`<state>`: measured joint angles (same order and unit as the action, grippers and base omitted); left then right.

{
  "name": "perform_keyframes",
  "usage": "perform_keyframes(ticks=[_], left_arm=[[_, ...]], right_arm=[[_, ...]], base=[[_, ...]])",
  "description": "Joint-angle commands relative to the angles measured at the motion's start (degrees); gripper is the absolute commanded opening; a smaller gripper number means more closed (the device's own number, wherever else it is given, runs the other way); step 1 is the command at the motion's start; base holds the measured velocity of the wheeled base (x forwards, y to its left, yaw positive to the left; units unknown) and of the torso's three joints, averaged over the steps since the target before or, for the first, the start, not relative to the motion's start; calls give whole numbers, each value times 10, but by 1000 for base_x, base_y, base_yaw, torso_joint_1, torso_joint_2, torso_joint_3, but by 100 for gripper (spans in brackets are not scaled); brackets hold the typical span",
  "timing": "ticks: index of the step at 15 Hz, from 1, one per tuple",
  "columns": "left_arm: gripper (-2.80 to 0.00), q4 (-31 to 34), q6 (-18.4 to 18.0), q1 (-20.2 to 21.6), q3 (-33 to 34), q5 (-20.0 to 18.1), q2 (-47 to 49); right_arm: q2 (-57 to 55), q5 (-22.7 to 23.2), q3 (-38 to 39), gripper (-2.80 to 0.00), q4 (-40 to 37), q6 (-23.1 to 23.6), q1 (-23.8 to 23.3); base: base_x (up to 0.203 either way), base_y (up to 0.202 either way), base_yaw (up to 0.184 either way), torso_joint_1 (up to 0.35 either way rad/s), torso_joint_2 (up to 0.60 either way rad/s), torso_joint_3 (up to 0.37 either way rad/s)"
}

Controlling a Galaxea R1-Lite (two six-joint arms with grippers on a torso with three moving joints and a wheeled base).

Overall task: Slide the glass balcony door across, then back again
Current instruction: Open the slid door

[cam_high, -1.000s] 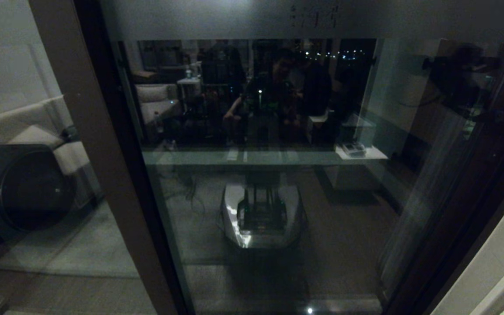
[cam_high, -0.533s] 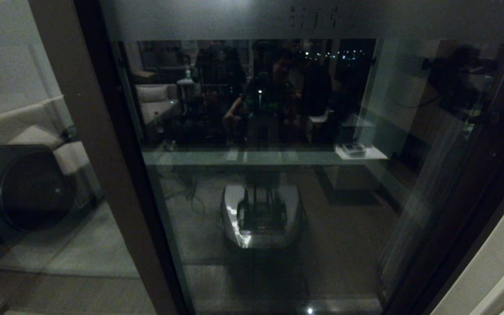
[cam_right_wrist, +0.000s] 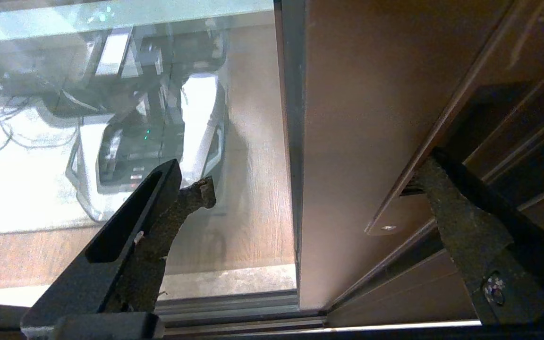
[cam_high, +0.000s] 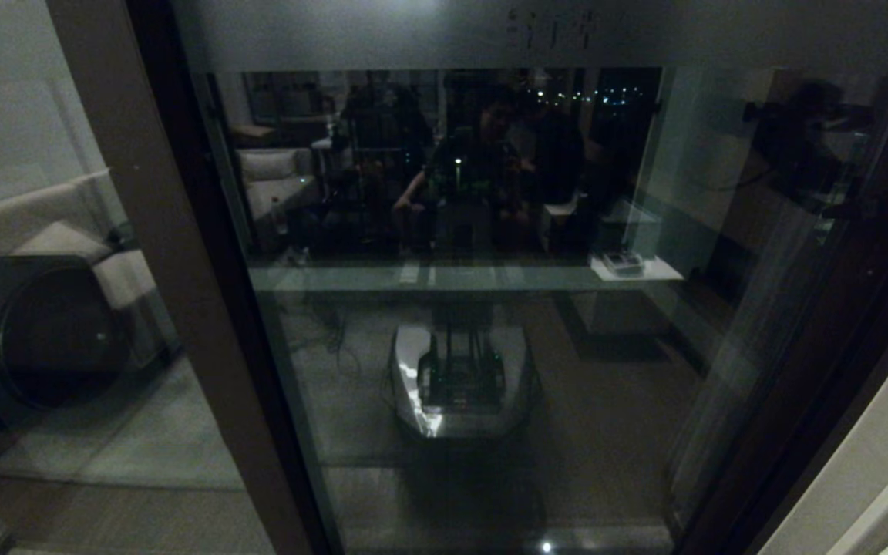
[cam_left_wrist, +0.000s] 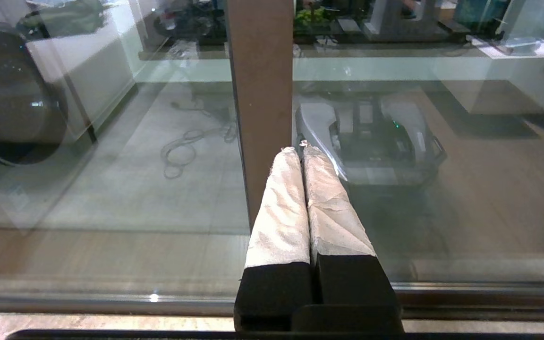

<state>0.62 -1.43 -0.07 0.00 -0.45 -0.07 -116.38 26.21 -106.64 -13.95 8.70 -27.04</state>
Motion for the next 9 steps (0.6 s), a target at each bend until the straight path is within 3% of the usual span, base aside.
perform_keyframes(ticks=[1, 9], left_arm=[[-280, 0, 0, 0, 0, 0, 0], [-280, 0, 0, 0, 0, 0, 0]], right_arm=[[4, 6, 2, 0, -5, 1, 3], [12, 7, 15, 0, -4, 1, 12]], base=[[0, 0, 0, 0, 0, 0], [0, 0, 0, 0, 0, 0]])
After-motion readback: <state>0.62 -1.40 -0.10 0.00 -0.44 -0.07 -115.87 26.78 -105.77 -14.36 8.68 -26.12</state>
